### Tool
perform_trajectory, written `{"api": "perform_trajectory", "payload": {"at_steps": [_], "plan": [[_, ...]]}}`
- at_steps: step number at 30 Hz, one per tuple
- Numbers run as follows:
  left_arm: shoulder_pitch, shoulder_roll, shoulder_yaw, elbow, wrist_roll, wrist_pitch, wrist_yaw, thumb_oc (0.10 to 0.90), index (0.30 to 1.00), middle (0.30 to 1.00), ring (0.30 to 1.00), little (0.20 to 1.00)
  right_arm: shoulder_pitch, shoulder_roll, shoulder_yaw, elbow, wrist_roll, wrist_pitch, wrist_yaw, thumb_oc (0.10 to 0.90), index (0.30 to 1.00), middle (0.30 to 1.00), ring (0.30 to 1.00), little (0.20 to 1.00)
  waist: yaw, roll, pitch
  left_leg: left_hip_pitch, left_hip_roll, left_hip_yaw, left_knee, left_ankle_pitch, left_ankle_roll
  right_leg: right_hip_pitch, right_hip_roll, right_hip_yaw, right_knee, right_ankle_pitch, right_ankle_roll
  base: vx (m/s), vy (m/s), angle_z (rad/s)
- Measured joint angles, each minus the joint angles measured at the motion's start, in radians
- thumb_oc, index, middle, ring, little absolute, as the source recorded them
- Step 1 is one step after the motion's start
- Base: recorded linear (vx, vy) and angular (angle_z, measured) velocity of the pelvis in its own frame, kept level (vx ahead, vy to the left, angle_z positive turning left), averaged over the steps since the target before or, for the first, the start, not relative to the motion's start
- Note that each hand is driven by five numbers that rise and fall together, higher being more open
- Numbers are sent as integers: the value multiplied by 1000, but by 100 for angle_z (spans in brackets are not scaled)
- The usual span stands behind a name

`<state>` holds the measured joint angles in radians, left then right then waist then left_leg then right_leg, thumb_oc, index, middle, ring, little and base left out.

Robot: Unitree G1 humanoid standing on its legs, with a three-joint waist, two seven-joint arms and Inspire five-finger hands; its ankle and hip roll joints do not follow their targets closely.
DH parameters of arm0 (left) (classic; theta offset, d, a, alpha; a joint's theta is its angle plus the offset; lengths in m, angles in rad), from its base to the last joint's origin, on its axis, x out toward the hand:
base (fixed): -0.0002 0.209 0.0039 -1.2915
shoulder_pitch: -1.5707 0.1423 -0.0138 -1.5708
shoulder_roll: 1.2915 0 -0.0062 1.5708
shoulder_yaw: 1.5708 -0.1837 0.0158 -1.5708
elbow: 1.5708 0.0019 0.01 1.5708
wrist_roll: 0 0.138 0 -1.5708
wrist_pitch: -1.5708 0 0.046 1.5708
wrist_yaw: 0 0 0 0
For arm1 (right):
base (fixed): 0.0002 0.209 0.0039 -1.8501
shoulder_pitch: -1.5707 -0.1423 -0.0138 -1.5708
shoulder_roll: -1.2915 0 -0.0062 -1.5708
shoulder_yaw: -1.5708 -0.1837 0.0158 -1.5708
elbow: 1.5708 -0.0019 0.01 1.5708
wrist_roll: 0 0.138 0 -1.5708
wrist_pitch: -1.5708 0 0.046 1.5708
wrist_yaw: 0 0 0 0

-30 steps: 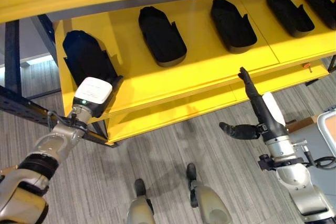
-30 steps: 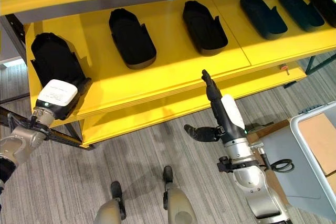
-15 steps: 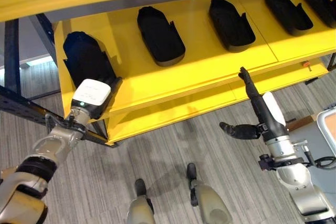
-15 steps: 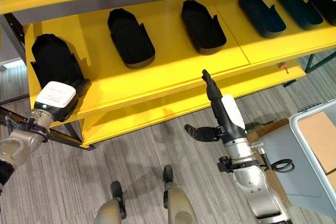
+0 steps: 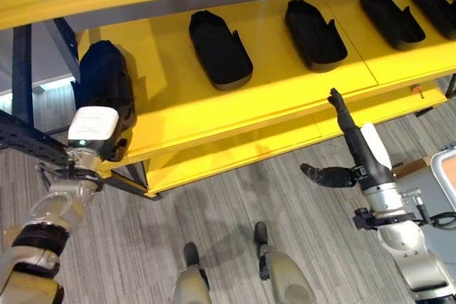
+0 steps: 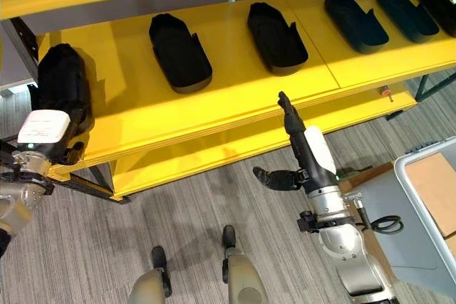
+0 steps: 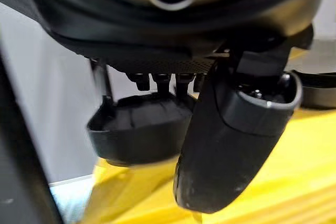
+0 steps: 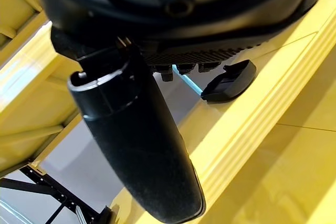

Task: Move parts from the plastic box to the shelf.

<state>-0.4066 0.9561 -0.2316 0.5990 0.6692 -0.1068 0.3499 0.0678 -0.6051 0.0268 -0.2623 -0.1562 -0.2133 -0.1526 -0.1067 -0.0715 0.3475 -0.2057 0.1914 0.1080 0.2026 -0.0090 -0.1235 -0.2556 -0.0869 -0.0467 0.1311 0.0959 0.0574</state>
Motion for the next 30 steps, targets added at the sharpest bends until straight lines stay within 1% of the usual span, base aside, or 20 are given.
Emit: {"api": "perform_trajectory", "payload": {"at_steps": [3,5,7,8,11,14,19,22,23,24,25,26,27,28,30], "plan": [[35,0,40,-44,-19,-1,10,900,1000,1000,1000,1000,-1,0,-4,0,0,1,0,900,1000,1000,1000,1000,2,0,0,0,0,-1,1,0,0,0,0,0,2,0,0,0,0,0],[44,0,49,-72,-30,0,34,900,1000,1000,1000,1000,-3,0,-4,0,0,2,0,900,1000,1000,1000,1000,7,1,0,0,0,-2,2,0,0,0,0,0,4,0,0,0,0,0],[57,0,65,-92,-35,0,35,900,1000,1000,1000,1000,-9,0,-4,0,0,2,0,900,1000,1000,1000,1000,8,1,0,0,0,-2,2,-1,1,-1,-1,0,6,-1,1,0,0,0],[73,1,83,-123,-35,-1,39,900,1000,1000,1000,1000,-9,0,-8,0,0,4,0,900,1000,1000,1000,1000,6,1,0,0,0,-1,2,-1,2,-2,-1,1,8,-6,8,0,0,0],[77,1,91,-152,-35,-3,39,900,1000,1000,1000,1000,-10,0,-8,0,0,5,0,900,1000,1000,1000,1000,11,1,0,0,0,-1,2,-1,2,-3,-1,1,10,-7,8,0,0,0],[108,1,122,-238,-35,-4,39,900,1000,1000,1000,1000,-11,0,-9,0,0,5,0,900,1000,1000,1000,1000,14,1,0,0,0,-1,2,-2,2,-4,-1,1,11,-7,7,0,0,0],[111,0,132,-321,-35,-12,40,900,1000,1000,1000,1000,-11,0,-9,0,0,5,0,900,1000,1000,1000,1000,15,1,0,0,-1,-1,2,-1,2,-4,-1,1,13,-7,7,0,0,0],[118,-21,170,-350,-36,-31,40,900,1000,1000,1000,1000,-11,0,-10,0,0,6,1,900,1000,1000,1000,1000,15,1,0,4,0,1,2,-1,2,-3,-1,3,14,-7,7,0,0,0],[125,-54,202,-365,-46,-30,40,900,1000,1000,1000,1000,-11,0,-10,0,0,7,1,900,1000,1000,1000,1000,15,1,0,4,0,1,2,-2,2,-3,-1,4,15,-7,7,0,0,0],[128,-68,207,-372,-60,-30,40,900,1000,1000,1000,1000,-11,0,-11,0,0,7,1,900,1000,1000,1000,1000,17,1,0,4,0,1,2,-2,2,-3,-1,4,16,-8,7,0,0,0],[158,-97,242,-398,-73,-30,38,900,1000,1000,1000,1000,-12,2,-11,-1,-1,7,4,900,1000,1000,1000,1000,16,1,0,5,0,1,2,-2,3,-3,0,4,16,-8,7,-3,-19,-4],[238,-198,335,-488,-108,-30,39,900,1000,1000,1000,1000,-1,8,-23,-3,-1,7,8,900,1000,1000,1000,1000,15,1,0,7,0,5,1,-4,3,-2,-1,6,17,-9,6,-2,-15,-4],[283,-270,382,-543,-137,-33,41,900,1000,1000,1000,1000,8,13,-36,-3,-1,10,10,900,1000,1000,1000,1000,17,1,0,9,0,7,1,-4,3,-1,-2,6,17,-9,4,0,0,0],[343,-358,416,-602,-186,-32,47,900,1000,1000,1000,1000,18,13,-56,-3,-1,28,12,900,1000,1000,1000,1000,27,1,0,12,1,5,2,-4,3,0,-1,6,22,-12,0,-7,-14,3],[402,-382,418,-642,-233,-26,45,900,1000,1000,1000,1000,13,13,-62,-3,-1,39,12,900,1000,1000,1000,1000,29,1,0,12,1,4,1,-6,7,0,-1,4,27,-17,1,-8,-14,5]]}}
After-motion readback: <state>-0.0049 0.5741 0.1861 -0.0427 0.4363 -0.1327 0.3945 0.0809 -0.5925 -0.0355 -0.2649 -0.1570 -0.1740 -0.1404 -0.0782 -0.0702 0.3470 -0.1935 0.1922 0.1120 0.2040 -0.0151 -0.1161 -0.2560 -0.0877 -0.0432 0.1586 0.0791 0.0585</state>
